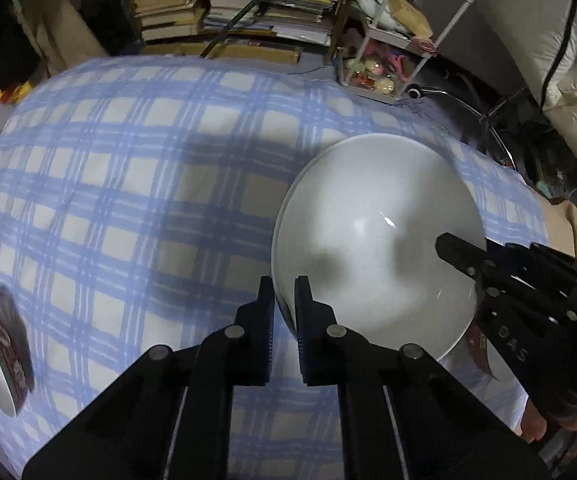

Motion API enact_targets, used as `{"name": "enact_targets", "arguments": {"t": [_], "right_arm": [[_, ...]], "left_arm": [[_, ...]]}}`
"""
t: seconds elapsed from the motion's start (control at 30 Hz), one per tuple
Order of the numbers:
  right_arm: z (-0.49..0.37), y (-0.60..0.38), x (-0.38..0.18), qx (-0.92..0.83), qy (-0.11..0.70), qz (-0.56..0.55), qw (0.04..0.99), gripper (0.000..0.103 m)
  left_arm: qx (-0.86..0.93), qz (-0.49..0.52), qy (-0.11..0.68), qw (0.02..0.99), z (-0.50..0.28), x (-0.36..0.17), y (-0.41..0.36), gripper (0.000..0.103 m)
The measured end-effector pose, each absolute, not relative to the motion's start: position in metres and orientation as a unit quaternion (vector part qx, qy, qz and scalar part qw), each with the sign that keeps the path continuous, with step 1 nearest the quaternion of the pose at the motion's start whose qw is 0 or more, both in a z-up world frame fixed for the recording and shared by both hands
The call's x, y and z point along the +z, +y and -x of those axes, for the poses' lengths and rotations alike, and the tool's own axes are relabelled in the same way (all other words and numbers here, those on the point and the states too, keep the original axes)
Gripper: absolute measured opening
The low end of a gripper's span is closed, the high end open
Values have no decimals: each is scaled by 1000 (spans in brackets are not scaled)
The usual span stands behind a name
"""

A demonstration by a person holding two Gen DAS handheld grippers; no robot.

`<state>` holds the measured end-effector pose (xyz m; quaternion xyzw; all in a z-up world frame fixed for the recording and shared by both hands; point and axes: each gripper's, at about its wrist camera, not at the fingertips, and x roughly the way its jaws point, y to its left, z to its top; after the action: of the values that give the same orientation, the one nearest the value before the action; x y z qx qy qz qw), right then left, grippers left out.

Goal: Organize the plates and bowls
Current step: 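Lift the white bowl with both tools and carry it across the table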

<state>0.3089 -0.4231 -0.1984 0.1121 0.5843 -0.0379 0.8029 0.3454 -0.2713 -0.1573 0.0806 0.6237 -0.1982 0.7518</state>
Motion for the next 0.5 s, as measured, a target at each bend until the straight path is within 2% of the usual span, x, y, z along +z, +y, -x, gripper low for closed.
{"name": "enact_targets", "arguments": {"t": [0.5], "right_arm": [[-254, -394, -165, -57, 591, -111, 797, 12]], "left_arm": [[-206, -101, 610, 758, -285, -110, -249, 10]]}}
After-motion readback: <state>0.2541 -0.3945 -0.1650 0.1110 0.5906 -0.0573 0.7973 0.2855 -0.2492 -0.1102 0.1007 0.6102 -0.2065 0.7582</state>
